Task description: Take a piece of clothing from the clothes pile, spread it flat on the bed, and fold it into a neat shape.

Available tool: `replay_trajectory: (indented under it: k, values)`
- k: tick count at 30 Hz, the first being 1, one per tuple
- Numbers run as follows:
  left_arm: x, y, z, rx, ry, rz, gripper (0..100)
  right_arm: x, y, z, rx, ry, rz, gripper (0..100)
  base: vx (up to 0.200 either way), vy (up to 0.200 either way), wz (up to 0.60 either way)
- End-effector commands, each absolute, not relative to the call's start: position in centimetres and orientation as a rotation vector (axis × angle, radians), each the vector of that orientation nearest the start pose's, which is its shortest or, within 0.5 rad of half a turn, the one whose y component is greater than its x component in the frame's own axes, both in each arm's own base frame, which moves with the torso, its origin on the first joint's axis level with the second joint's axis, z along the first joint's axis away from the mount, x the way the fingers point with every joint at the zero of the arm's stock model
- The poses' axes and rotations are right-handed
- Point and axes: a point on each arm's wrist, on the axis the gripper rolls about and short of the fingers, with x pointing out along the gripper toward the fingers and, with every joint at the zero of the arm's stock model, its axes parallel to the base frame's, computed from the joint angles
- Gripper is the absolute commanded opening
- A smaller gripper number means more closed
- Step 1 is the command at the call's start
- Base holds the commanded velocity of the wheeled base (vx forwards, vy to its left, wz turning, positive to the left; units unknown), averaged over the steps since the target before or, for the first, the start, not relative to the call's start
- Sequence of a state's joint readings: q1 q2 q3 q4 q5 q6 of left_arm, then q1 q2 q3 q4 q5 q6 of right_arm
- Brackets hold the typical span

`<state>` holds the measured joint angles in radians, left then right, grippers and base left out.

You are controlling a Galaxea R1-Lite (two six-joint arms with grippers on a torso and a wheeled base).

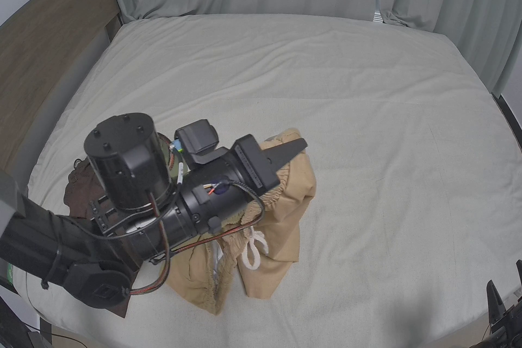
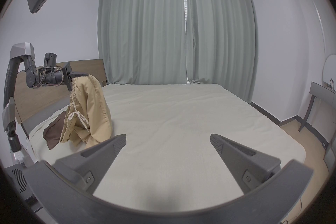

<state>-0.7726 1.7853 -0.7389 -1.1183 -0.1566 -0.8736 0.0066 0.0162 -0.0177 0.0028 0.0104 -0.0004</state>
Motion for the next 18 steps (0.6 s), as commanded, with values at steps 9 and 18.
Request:
replay_trajectory:
  k: [9,18]
  values:
    - [22.8,-27.4,18.6,-0.865,0.392,-1.0,0,-2.3,0.0,7.5,0.0,0.002,0.018,100,0.0,0.0,0.0]
    - [21.9,-30.3,23.2,-0.901,0.357,-1.098,0,-2.3,0.0,7.5,0.0,0.003,0.018,100,0.0,0.0,0.0]
